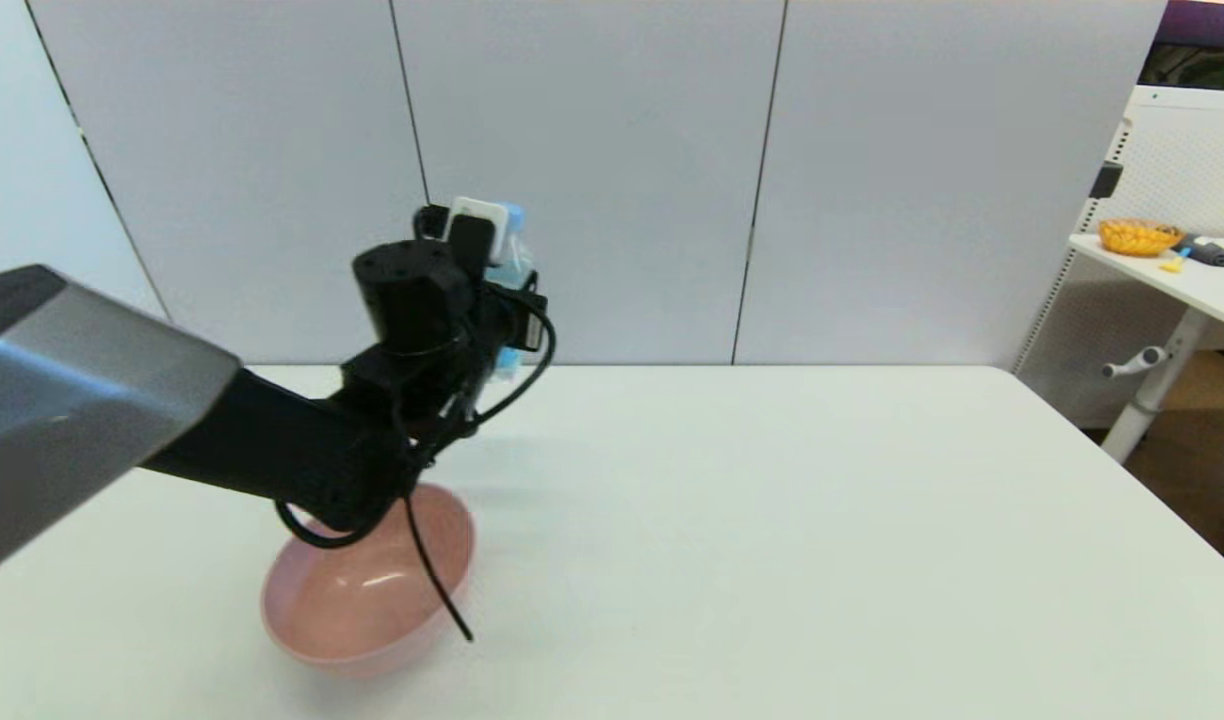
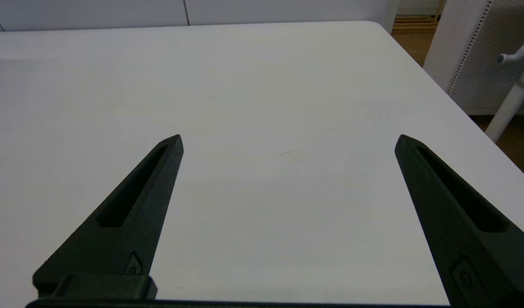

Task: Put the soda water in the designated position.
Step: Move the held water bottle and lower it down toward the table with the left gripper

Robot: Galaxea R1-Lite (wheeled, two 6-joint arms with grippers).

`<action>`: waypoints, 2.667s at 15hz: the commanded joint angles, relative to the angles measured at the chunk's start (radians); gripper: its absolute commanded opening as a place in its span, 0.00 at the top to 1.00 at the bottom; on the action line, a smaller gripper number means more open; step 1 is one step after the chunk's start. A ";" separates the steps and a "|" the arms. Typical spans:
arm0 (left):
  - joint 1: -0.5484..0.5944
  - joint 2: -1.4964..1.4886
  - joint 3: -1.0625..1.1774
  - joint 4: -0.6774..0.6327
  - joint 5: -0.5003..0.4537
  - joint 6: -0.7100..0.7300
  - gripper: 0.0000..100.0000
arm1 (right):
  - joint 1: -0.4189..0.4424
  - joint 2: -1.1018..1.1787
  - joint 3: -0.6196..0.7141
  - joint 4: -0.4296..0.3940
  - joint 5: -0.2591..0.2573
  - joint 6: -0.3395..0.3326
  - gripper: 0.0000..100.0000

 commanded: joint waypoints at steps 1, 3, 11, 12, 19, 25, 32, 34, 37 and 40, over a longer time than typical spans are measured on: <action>0.172 -0.115 0.106 -0.014 -0.164 0.019 1.00 | 0.000 0.000 0.000 0.000 0.000 0.000 0.00; 0.234 -0.112 0.114 -0.017 -0.258 0.013 1.00 | 0.000 0.000 0.000 0.000 0.000 0.000 0.00; 0.342 -0.026 0.166 -0.054 -0.658 -0.151 1.00 | 0.001 0.001 0.000 0.000 0.000 0.000 0.00; 0.368 -0.009 0.168 -0.067 -0.730 -0.160 1.00 | 0.001 0.001 0.000 0.000 0.000 -0.003 0.00; 0.494 0.088 0.185 -0.175 -1.089 -0.179 1.00 | 0.000 0.000 0.000 0.000 -0.002 0.000 0.00; 0.498 0.147 0.212 -0.278 -1.198 -0.205 1.00 | 0.001 0.000 0.000 0.000 0.000 0.000 0.00; 0.489 0.184 0.249 -0.352 -1.197 -0.203 1.00 | 0.001 0.000 0.001 0.000 -0.002 0.000 0.00; 0.481 0.186 0.246 -0.358 -1.197 -0.203 1.00 | 0.000 0.001 0.000 0.000 -0.002 0.000 0.00; 0.466 0.187 0.245 -0.358 -1.197 -0.205 1.00 | 0.000 0.001 0.000 0.000 0.000 0.000 0.00; 0.445 0.193 0.241 -0.358 -1.197 -0.211 1.00 | 0.001 0.001 0.000 0.000 0.000 0.000 0.00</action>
